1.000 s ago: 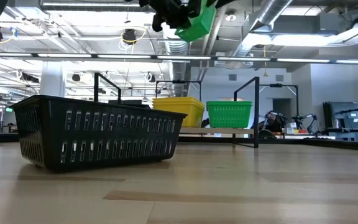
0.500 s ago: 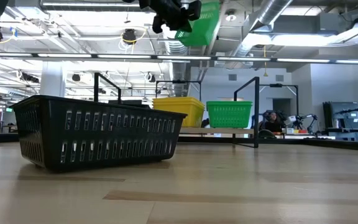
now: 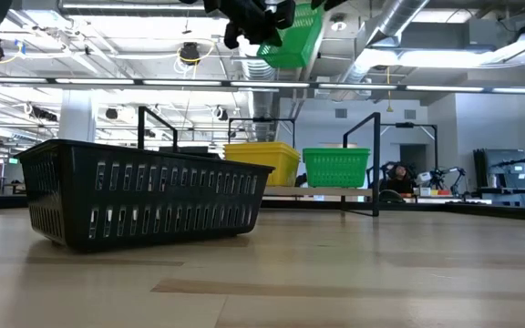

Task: Stack baskets on shelf by color
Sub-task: Stack the green bin on top of the green bin on the shelf

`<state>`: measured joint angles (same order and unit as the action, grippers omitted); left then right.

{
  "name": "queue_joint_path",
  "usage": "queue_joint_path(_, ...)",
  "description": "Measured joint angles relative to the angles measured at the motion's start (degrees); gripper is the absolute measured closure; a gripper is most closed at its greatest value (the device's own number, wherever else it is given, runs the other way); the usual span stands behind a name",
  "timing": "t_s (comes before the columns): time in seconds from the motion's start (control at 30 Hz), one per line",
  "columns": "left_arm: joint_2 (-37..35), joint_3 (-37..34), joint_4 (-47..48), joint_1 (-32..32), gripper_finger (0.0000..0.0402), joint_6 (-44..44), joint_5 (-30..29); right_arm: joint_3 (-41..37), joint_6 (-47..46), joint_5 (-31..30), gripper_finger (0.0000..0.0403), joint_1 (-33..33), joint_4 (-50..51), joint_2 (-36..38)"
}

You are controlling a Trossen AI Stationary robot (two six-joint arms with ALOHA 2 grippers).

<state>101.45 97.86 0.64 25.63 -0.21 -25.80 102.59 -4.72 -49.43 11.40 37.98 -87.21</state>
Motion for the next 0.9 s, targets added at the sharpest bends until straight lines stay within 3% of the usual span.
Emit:
queue_joint_path(0.3, 0.0, 0.0, 0.1, -0.1, 0.0401, -0.8, 1.6, 0.0, -2.8, -1.5, 0.018, 1.1, 2.9, -0.8)
queue_joint_path(0.53, 0.0, 0.0, 1.6, -0.2, 0.0401, -0.8, 1.5, 0.1, -2.3, -1.6, 0.0178, 3.6, 2.3, -2.3)
queue_joint_path(0.8, 0.0, 0.1, 6.2, -0.1, 0.0401, -1.6, -1.4, 0.0, -0.8, 3.6, 0.0182, 7.9, 1.8, -3.2)
queue_joint_path(0.9, 0.0, 0.1, 6.6, -0.1, 0.0401, -1.7, -1.1, 0.0, -0.8, 5.3, 0.0201, 8.8, 1.8, -3.1)
